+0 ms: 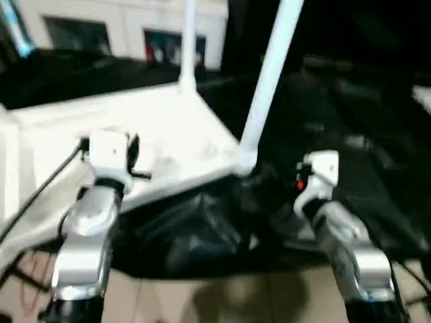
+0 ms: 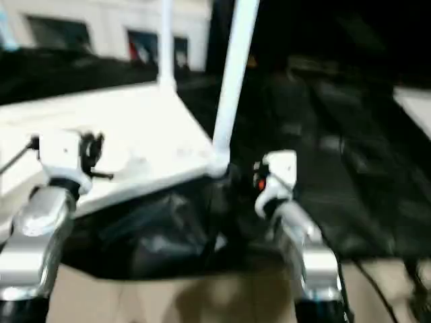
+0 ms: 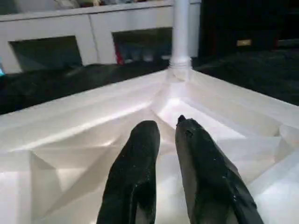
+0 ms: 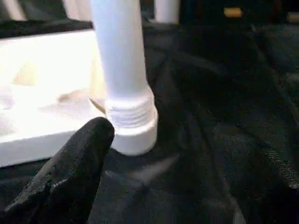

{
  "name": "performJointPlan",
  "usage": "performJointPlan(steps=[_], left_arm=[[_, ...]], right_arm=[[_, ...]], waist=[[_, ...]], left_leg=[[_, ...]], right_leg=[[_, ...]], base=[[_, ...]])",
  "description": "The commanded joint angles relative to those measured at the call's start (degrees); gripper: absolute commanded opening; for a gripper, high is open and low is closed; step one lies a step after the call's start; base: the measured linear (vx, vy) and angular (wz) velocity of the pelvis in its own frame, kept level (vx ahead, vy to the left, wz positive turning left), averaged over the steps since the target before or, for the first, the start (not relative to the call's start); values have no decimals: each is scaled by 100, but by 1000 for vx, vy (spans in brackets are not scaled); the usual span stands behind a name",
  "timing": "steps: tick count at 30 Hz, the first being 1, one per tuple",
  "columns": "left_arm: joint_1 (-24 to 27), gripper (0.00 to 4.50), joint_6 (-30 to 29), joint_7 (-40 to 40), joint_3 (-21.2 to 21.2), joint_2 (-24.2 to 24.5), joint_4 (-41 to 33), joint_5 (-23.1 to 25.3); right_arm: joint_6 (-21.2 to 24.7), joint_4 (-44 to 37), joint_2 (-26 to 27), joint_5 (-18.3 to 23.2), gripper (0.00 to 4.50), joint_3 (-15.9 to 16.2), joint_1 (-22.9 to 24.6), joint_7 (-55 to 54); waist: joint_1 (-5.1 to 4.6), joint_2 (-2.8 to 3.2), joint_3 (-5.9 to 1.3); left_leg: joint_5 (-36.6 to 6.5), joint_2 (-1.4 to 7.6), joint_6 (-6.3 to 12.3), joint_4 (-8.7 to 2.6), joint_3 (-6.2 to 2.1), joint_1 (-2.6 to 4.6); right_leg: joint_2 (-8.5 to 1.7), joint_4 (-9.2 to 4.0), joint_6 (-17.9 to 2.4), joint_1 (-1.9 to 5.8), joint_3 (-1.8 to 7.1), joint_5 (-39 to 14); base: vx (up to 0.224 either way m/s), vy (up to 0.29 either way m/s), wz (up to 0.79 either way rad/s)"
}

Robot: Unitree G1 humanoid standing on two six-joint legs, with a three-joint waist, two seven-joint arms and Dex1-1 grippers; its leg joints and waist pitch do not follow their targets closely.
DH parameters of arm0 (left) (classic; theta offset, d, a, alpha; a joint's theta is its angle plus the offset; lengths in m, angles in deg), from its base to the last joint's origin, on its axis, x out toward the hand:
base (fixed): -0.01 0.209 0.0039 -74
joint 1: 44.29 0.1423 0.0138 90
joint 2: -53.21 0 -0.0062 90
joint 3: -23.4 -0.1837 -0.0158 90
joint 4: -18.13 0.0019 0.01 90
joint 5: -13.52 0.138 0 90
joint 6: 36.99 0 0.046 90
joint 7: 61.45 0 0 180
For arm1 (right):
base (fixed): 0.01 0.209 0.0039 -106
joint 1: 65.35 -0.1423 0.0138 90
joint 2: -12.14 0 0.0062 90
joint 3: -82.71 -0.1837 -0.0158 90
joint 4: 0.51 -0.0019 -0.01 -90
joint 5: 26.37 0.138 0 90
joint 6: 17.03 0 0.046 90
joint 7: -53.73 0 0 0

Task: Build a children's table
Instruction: Rotate leg to tighten

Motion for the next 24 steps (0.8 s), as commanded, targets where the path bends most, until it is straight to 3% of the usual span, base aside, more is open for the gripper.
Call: performJointPlan(steps=[1, 2, 3, 4, 5, 6, 7, 8, 9, 10, 11, 12, 13, 14, 15, 16, 17, 18, 19, 20, 21, 22, 23, 24], left_arm=[[77, 94, 164, -73, 2, -81, 13, -4], [140, 94, 310, -75, -19, -92, 37, 15], [184, 94, 313, 34, -40, -76, 25, -53], [198, 94, 321, 68, -45, -71, 22, -73], [219, 94, 387, 92, -35, -82, 30, -101], [250, 94, 474, 91, -4, -112, 40, -137], [269, 94, 517, 89, 14, -129, 42, -157], [353, 94, 683, 163, -31, -122, 16, -186], [388, 94, 748, 193, -51, -117, 1, -195], [432, 94, 828, 229, -84, -108, -21, -205], [464, 94, 807, 218, -91, -129, -30, -214], [479, 94, 797, 212, -94, -139, -35, -219], [539, 94, 825, 243, -168, -136, 8, -177], [543, 94, 835, 253, -179, -130, 14, -170], [543, 94, 839, 259, -186, -128, 18, -167], [522, 94, 854, 279, -205, -132, 44, -155], [503, 94, 860, 263, -188, -133, 66, -157], [498, 94, 866, 258, -183, -132, 75, -158], [483, 94, 895, 231, -155, -138, 107, -170], [478, 94, 905, 209, -134, -149, 127, -180], [478, 94, 909, 205, -130, -152, 131, -182], [478, 94, 899, 211, -135, -155, 121, -188], [480, 94, 886, 225, -148, -149, 113, -189], [484, 94, 879, 218, -190, -122, 100, -131]], right_arm=[[195, -34, -100, -81, 390, -149, -66, -171], [161, -62, -139, -137, 390, -186, -49, -235], [22, -86, -174, -235, 390, -191, -37, -286], [-31, -89, -183, -267, 390, -197, -35, -306], [-119, -87, -203, -296, 390, -215, -37, -315], [-213, -80, -250, -284, 390, -203, -41, -215], [-264, -78, -280, -272, 390, -190, -42, -142], [-389, -58, -296, -247, 390, -208, -58, -101], [-433, -52, -295, -227, 390, -223, -66, -86], [-466, -53, -289, -195, 390, -241, -81, -72], [-483, -53, -300, -182, 390, -236, -92, -39], [-491, -53, -305, -175, 390, -233, -98, -23], [-548, -47, -348, -187, 390, -147, -106, 40], [-557, -45, -350, -190, 390, -137, -106, 44], [-562, -45, -351, -195, 390, -128, -108, 44], [-589, -45, -346, -226, 390, -45, -118, 79], [-555, -46, -339, -222, 390, 1, -123, 129], [-547, -44, -337, -221, 390, 13, -125, 146], [-552, -49, -339, -220, 390, 71, -123, 226], [-556, -57, -343, -207, 390, 128, -112, 314], [-560, -58, -344, -205, 390, 140, -109, 332], [-613, -59, -394, -251, 390, 228, -98, 429], [-637, -56, -424, -274, 390, 279, -92, 487], [-631, -44, -479, -280, 390, 375, -77, 616]], waist=[[-58, 313, -425], [-21, 346, -427], [6, 301, -438], [35, 175, -414], [28, 56, -392], [130, -29, -345], [266, -180, -282], [293, -139, -250], [301, -128, -234], [280, -116, -196], [262, -94, -177], [221, 20, -158], [131, 77, -71], [126, 55, -55], [81, 100, -1], [89, 106, -32], [64, 110, -51], [66, 76, -78], [128, 6, -135], [158, 9, -214], [159, 14, -230], [153, -16, -252], [143, -5, -275], [102, 36, -312]], left_leg=[[5573, 1067, -1488, -751, -748, 456], [5910, 909, -1639, -791, -660, 416], [6382, 692, -1602, -749, -499, 456], [6003, 444, -1663, -828, -349, 466], [5247, 328, -1639, -803, -288, 452], [2679, 422, -1191, -742, -228, 192], [913, 496, -457, -859, -148, 80], [184, 557, 20, -984, -103, 147], [-80, 568, 113, -1038, -55, 143], [-712, 683, 154, -1149, -42, 175], [-1075, 713, 140, -1172, -34, 208], [-1910, 780, -195, -1088, 149, 643], [-2611, 822, -368, -1130, 201, 843], [-2903, 865, -399, -1142, 210, 984], [-3583, 1003, -406, -1253, 173, 1162], [-3664, 898, -148, -1416, 62, 636], [-3522, 830, -90, -1355, 110, 598], [-2783, 725, 21, -1237, 155, 423], [-1745, 651, 153, -1138, 203, 227], [-962, 614, 307, -1097, 194, 117], [-729, 613, 382, -1111, 184, 100], [-424, 620, 515, -1143, 185, 161], [-356, 632, 572, -1161, 199, 275], [-197, 691, 750, -1200, 171, 464]], right_leg=[[122, 364, 518, -414, 334, -179], [168, 339, 596, -363, 320, -43], [192, -13, 680, -219, 394, 511], [125, -520, 628, -16, 497, 1207], [-21, -819, 599, 77, 613, 1507], [-573, -837, 514, 296, 948, 1717], [-789, -1037, 459, 350, 1064, 1140], [-690, -1088, 170, 320, 1028, 102], [-639, -1136, 74, 341, 997, -587], [-578, -1189, -75, 314, 948, -2070], [-550, -1226, -110, 298, 923, -2691], [-260, -1356, -137, 18, 955, -3305], [-52, -1376, -149, -59, 875, -3409], [17, -1353, -134, -126, 811, -3294], [88, -1219, -133, -210, 630, -3001], [-152, -1214, -21, 285, 567, -2824], [-254, -1272, -5, 330, 589, -3046], [-415, -1413, 104, 501, 656, -3752], [-546, -1522, 252, 717, 754, -4257], [-552, -1504, 163, 841, 799, -3957], [-502, -1474, 50, 851, 782, -3614], [-360, -1379, -238, 820, 729, -2843], [-287, -1323, -428, 754, 698, -2423], [-185, -1178, -829, 663, 632, -1513]], base=[[0, 0, 0], [0, 0, 0], [0, 0, 0], [-51, -87, 5], [-58, -156, -1], [-58, -156, -1], [-98, -180, -3], [-117, -152, 2], [-117, -152, 2], [-92, -123, -3], [-79, -92, -7], [-101, -113, -33], [-60, -59, -30], [-32, -29, -57], [-10, -9, -32], [-3, -16, -56], [31, -14, -40], [31, -14, -40], [44, -19, -28], [58, -10, -18], [58, -10, -18], [93, -3, -5], [133, -16, 10], [133, -16, 10]])
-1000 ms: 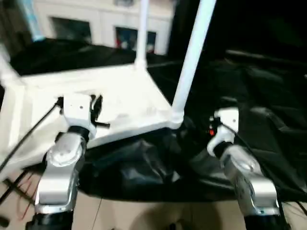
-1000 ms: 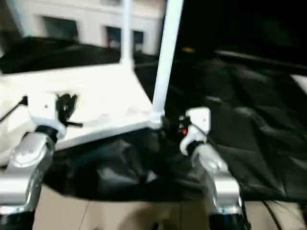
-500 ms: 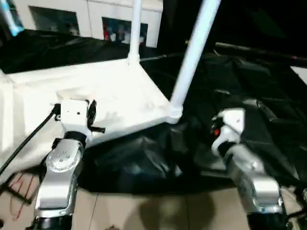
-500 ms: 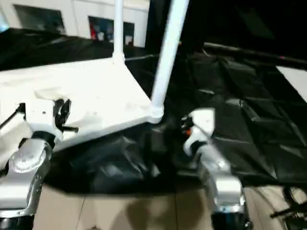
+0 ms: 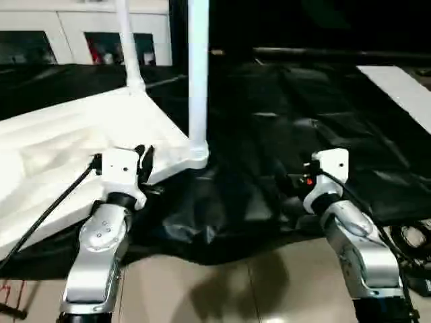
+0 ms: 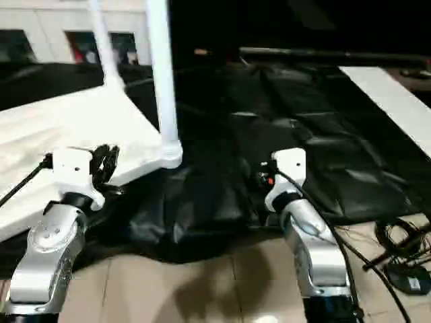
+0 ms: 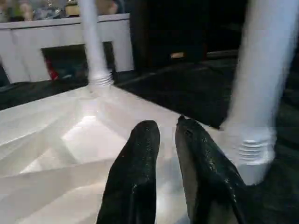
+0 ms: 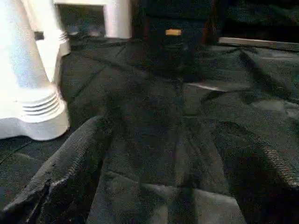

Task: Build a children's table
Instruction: Rotate leg to tighten

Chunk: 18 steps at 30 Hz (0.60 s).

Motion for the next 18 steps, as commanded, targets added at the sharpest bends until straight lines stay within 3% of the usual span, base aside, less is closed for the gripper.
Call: performJointPlan(steps=[1, 2, 3, 4, 5, 6, 7, 8, 9, 10, 11, 12, 13, 14, 15, 16, 17, 18], left_arm=[[-1, 94, 17, 14, 2, 42, 19, 58], [0, 94, 19, 12, -1, 41, 16, 59], [4, 94, 30, -1, -7, 39, 4, 68], [4, 94, 29, -1, -8, 39, 4, 65], [1, 94, 22, 12, -23, 53, 10, 48], [1, 94, 25, 22, -30, 62, 11, 46], [1, 94, 31, 43, -43, 78, 13, 42], [3, 94, 25, 88, -63, 99, 18, 30], [8, 94, 26, 127, -88, 121, 22, 28], [11, 94, 33, 159, -106, 136, 29, 20], [18, 94, 29, 201, -121, 142, 34, -10], [28, 94, 52, 233, -125, 141, 40, -42], [51, 94, 103, 334, -122, 128, 50, -156], [54, 94, 109, 346, -121, 126, 51, -169], [49, 94, 75, 345, -131, 153, 78, -129], [35, 94, 20, 361, -128, 171, 116, -136], [27, 94, 2, 368, -126, 180, 134, -136], [12, 94, -24, 381, -123, 196, 163, -139]], right_arm=[[-77, -1, -66, -71, 390, 237, -5, 207], [-97, 5, -72, -85, 390, 254, -2, 213], [-110, 27, -55, -82, 390, 255, 11, 208], [-113, 30, -48, -79, 390, 247, 11, 200], [-19, 79, 65, 39, 390, 96, 1, 83], [-20, 96, 75, 21, 390, 74, -2, 40], [-29, 128, 87, -24, 390, 39, -7, -39], [-54, 140, 87, -41, 390, 27, 8, -74], [-76, 148, 88, -52, 390, 10, 29, -112], [-80, 156, 96, -37, 390, -14, 45, -145], [-81, 152, 115, -18, 390, -44, 67, -186], [-71, 137, 128, -4, 390, -63, 88, -213], [-55, 102, 147, 3, 390, -80, 125, -239], [-53, 99, 151, 2, 390, -83, 129, -239], [-43, 61, 168, -1, 390, -78, 163, -234], [-36, 23, 185, -15, 390, -59, 200, -242], [-29, 7, 187, -18, 390, -42, 217, -235], [-18, -19, 186, -24, 390, -9, 244, -224]], waist=[[43, 92, -400], [119, -47, -429], [215, 90, -494], [143, 210, -499], [75, 280, -505], [-266, 256, -569], [-90, 227, -494], [-74, 146, -509], [-42, 102, -481], [-41, -200, -478], [24, -307, -393], [294, -449, -432], [309, -375, -456], [304, -314, -395], [312, -226, -398], [284, -129, -369], [274, -65, -366], [272, 212, -446]], left_leg=[[-447, 229, 907, -477, -58, 99], [240, -234, 1920, -66, -123, -815], [754, -116, 2191, -10, -218, -652], [1664, -151, 2542, -62, -397, -388], [2130, -70, 2943, -108, -697, 123], [3238, 911, 3224, -88, -1388, 1246], [3884, 861, 3217, -61, -1274, 1065], [3844, 683, 2932, -173, -994, 896], [3540, 475, 2748, -221, -775, 763], [2257, -155, 2151, -6, -343, 677], [1141, -484, 1900, -29, -102, 347], [-638, -757, 1355, 705, -99, -74], [-345, -541, 852, 885, -315, -350], [206, -420, 426, 928, -425, -527], [515, -313, 229, 899, -493, -556], [1268, -109, 65, 616, -577, -614], [1727, -50, 72, 291, -568, -591], [2796, 40, 209, -189, -515, -481]], right_leg=[[-275, -334, -1318, 261, 245, -1198], [-499, -498, -887, 949, 161, -576], [-686, -552, -878, 858, 8, -539], [-252, -400, -688, 796, -320, -81], [50, -116, -474, 453, -450, -59], [-35, 658, 40, -732, -149, -1224], [-209, 943, 343, -1026, 65, -957], [-270, 1017, 476, -1150, 189, -283], [-239, 922, 357, -1141, 200, 149], [-316, 207, -202, -925, 397, 1153], [-317, 41, -220, -492, 610, 819], [-862, -442, -736, 134, 1400, -1280], [-1012, -263, -1606, 448, 1444, -1109], [-1050, -176, -2049, 466, 1308, 439], [-1129, -131, -2276, 440, 1263, 1415], [-1054, -38, -2360, 295, 991, 3095], [-831, 53, -2140, 180, 748, 3485], [-324, 255, -1450, 112, 385, 3534]], base=[[179, -11, 16], [199, 13, 50], [199, 13, 50], [210, 23, 77], [278, -37, 64], [362, -72, 61], [250, -82, 26], [79, -64, -7], [0, 0, 0], [38, -66, 1], [93, -65, 26], [93, -65, 26], [146, -55, 19], [154, -43, -2], [154, -43, -2], [106, -14, -3], [0, 0, 0], [0, 0, 0]])
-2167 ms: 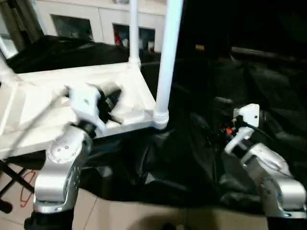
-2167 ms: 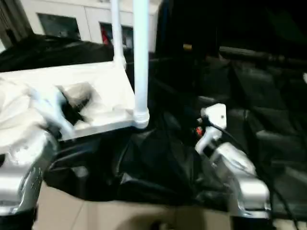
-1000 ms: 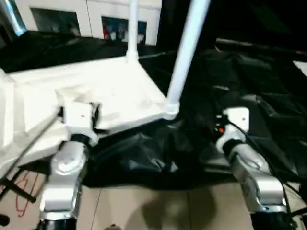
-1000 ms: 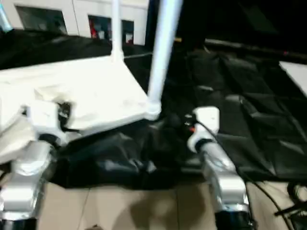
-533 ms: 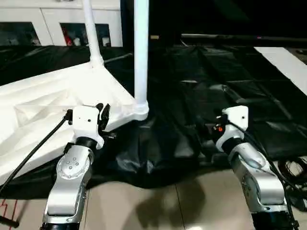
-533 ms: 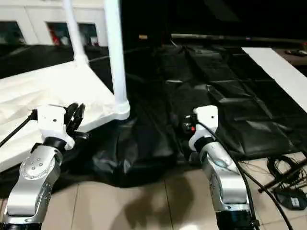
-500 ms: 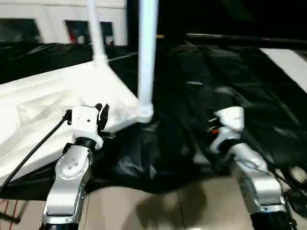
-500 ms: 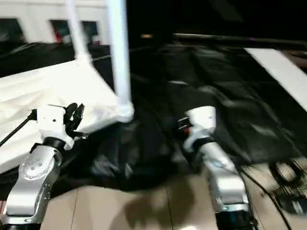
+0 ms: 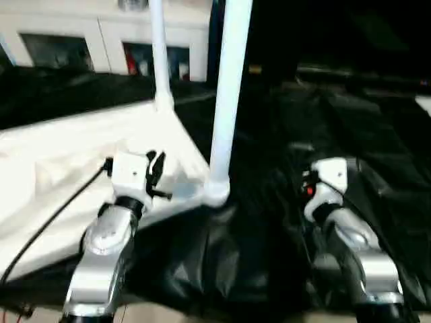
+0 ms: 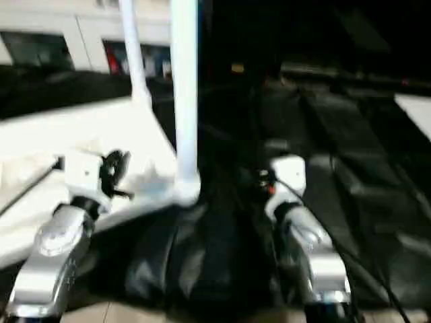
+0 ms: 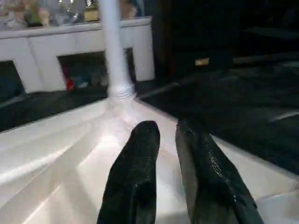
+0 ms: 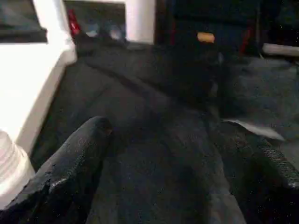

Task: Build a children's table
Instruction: Rotate leg to tighten

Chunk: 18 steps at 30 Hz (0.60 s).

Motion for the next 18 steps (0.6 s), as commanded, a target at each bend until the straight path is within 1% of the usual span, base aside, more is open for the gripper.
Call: performJointPlan(steps=[1, 2, 3, 4, 5, 6, 7, 8, 9, 10, 11, 12, 13, 14, 15, 16, 17, 18], left_arm=[[-12, 94, -114, 76, 69, 51, 109, -38], [-30, 94, -88, 198, 46, 77, 136, -106], [-45, 94, -23, 375, -2, 111, 158, -178], [-69, 94, -90, 584, -42, 136, 188, -313], [-108, 94, -111, 826, -126, 204, 242, -417], [-133, 94, -130, 969, -181, 250, 277, -474], [-193, 94, -268, 1408, -298, 379, 336, -671], [-234, 122, -353, 1711, -378, 472, 377, -804], [-311, 128, -470, 2272, -529, 643, 431, -1016], [-391, 128, -495, 2564, -637, 756, 496, -1052], [-543, 133, -468, 2864, -763, 861, 682, -1017], [-616, 133, -467, 2970, -816, 899, 776, -983], [-890, 168, -483, 3338, -990, 1008, 1140, -845], [-969, 172, -494, 3444, -1044, 1041, 1241, -805], [-1152, 173, -549, 3596, -1141, 1078, 1468, -712], [-1279, 192, -637, 3645, -1193, 1089, 1626, -655], [-1439, 192, -681, 3672, -1272, 1099, 1850, -531], [-1570, 192, -698, 3733, -1364, 1133, 2037, -470]], right_arm=[[52, -105, -3, -36, 390, 189, 115, 21], [63, -109, -20, -67, 390, 219, 120, 15], [56, -107, -38, -57, 390, 235, 123, 54], [46, -97, -71, -74, 390, 252, 119, 88], [59, -49, -127, -125, 390, 270, 104, 107], [69, -14, -164, -161, 390, 281, 92, 118], [57, 31, -233, -112, 390, 302, 68, 289], [50, 57, -273, -69, 390, 313, 52, 419], [112, 77, -351, 26, 390, 335, 6, 652], [186, 102, -420, 91, 390, 353, -42, 815], [228, 152, -520, 154, 390, 392, -108, 1031], [236, 174, -566, 167, 390, 413, -136, 1115], [258, 259, -720, 227, 417, 472, -235, 1344], [270, 283, -759, 245, 424, 481, -264, 1405], [284, 336, -854, 246, 424, 501, -324, 1517], [276, 369, -921, 220, 440, 518, -358, 1576], [268, 388, -1011, 192, 440, 537, -375, 1654], [252, 397, -1085, 172, 440, 546, -383, 1732]], waist=[[-148, 247, -339], [-106, 286, -340], [-92, 232, -337], [-49, 167, -261], [-27, 112, -234], [23, 100, -190], [25, 75, -108], [33, 86, -92], [6, 77, -61], [-13, 69, -57], [-20, 71, -60], [-29, 105, -82], [-28, 114, -105], [-18, 118, -112], [-27, 118, -109], [-19, 129, -143], [-30, 109, -143], [-18, 110, -159]], left_leg=[[3376, 748, 425, -404, -278, 117], [3301, 872, 564, -432, -340, 188], [2563, 851, 645, -402, -252, 198], [1254, 674, 484, -495, -56, 60], [570, 626, 387, -544, 23, 39], [-506, 607, 184, -608, 125, 96], [-1386, 592, 39, -689, 196, 143], [-1723, 606, -45, -703, 224, 189], [-2159, 635, -180, -734, 213, 218], [-2373, 649, -279, -777, 201, 198], [-2402, 652, -293, -800, 183, 173], [-2359, 653, -302, -827, 169, 154], [-2209, 665, -309, -829, 179, 151], [-2122, 662, -300, -822, 190, 155], [-1992, 664, -271, -828, 210, 150], [-1763, 677, -242, -819, 211, 124], [-1673, 673, -207, -814, 229, 109], [-1589, 671, -144, -800, 246, 118]], right_leg=[[-348, 27, -767, 162, 70, 2712], [-471, -26, -664, 93, 115, 2044], [-649, -216, -707, 66, 231, 1499], [-739, -371, -978, 173, 269, 1213], [-778, -437, -1076, 211, 298, 936], [-795, -540, -1157, 188, 326, 136], [-791, -649, -1051, 141, 329, -1131], [-799, -704, -966, 89, 339, -1711], [-822, -763, -765, 40, 342, -2532], [-833, -800, -568, 39, 322, -2951], [-838, -797, -495, 56, 313, -3002], [-821, -781, -435, 64, 302, -2828], [-828, -752, -484, 67, 318, -2415], [-824, -738, -513, 62, 321, -2250], [-825, -717, -607, 67, 330, -1968], [-841, -661, -717, 112, 323, -1636], [-836, -658, -753, 117, 319, -1521], [-847, -657, -794, 121, 314, -1497]], base=[[-63, -18, -16], [-57, -9, -9], [-57, -9, -9], [0, 0, 0], [-59, 24, 8], [-59, 24, 8], [-67, -2, 10], [-67, -2, 6], [-67, -2, 6], [-65, 11, -3], [0, 0, 0], [0, 0, 0], [0, 0, 0], [0, 0, 0], [0, 0, 0], [0, 0, 0], [0, 0, 0], [0, 0, 0]])
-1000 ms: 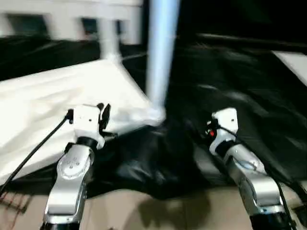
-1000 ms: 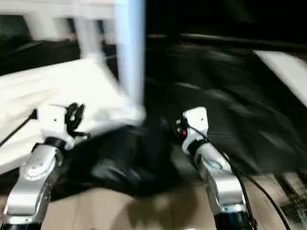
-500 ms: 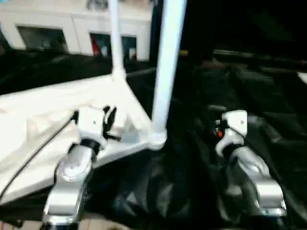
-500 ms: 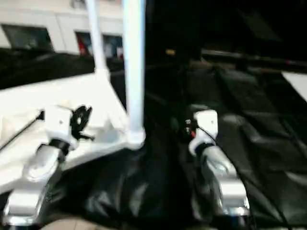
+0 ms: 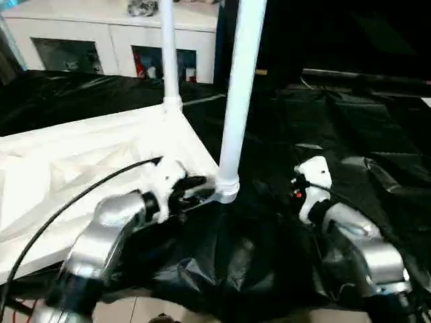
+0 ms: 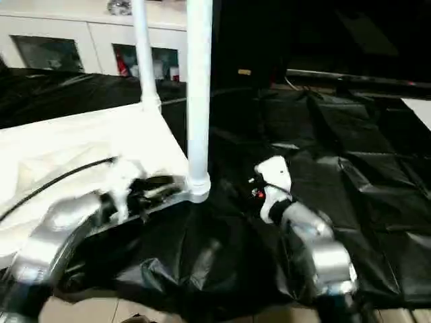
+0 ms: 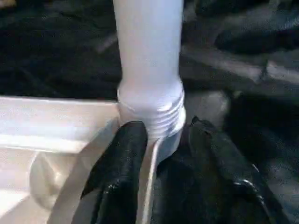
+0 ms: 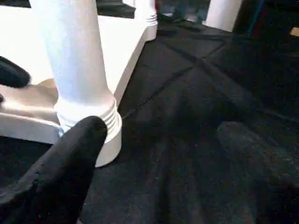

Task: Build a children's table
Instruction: Rotate leg to tighten

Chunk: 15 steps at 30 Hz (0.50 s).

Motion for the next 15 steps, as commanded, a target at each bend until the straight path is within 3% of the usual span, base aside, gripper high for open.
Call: performJointPlan(steps=[1, 3, 4, 5, 7, 8, 11, 15], left_arm=[[-257, 192, -128, 189, -249, 99, 432, 242], [-347, 192, -153, 284, -349, 160, 561, 247], [-579, 192, -87, 672, -607, 303, 962, 346], [-720, 192, -39, 834, -727, 370, 1222, 457], [-864, 192, -130, 993, -731, 403, 1448, 486], [-927, 167, -131, 1028, -714, 412, 1542, 509], [-927, 167, -131, 1028, -714, 412, 1542, 509], [-927, 167, -131, 1028, -714, 412, 1542, 509]], right_arm=[[13, 62, -172, 0, 440, 19, -58, 200], [9, 65, -209, -3, 440, 0, -58, 282], [36, 7, -379, 69, 440, 21, -21, 578], [47, -27, -490, 101, 440, 60, 3, 746], [68, -92, -595, 114, 440, 114, 43, 895], [68, -110, -625, 123, 450, 125, 58, 933], [68, -110, -625, 123, 450, 125, 58, 933], [68, -110, -625, 123, 450, 125, 58, 933]], waist=[[11, 20, -300], [35, 19, -334], [40, 20, -359], [55, 32, -385], [67, 35, -381], [65, 32, -383], [63, 30, -371], [68, 40, -336]], left_leg=[[-1596, 485, -134, -559, -220, 54], [-1151, 484, 5, -527, -195, 31], [-831, 472, 132, -506, -178, 20], [-593, 475, 268, -474, -166, 44], [-430, 474, 424, -464, -154, 34], [-420, 479, 488, -463, -145, 31], [-557, 508, 497, -472, -141, 43], [-925, 532, 331, -504, -118, 76]], right_leg=[[-610, -574, -951, 139, 399, -1314], [-607, -514, -1090, 167, 400, -649], [-595, -479, -1187, 189, 378, -161], [-594, -442, -1257, 199, 375, 254], [-604, -421, -1382, 220, 360, 584], [-617, -425, -1467, 227, 351, 611], [-628, -450, -1547, 222, 343, 334], [-620, -511, -1533, 191, 350, -350]], base=[[0, 0, 0], [0, 0, 0], [0, 0, 0], [0, 0, 0], [0, 0, 0], [0, 0, 0], [0, 0, 0], [0, 0, 0]])
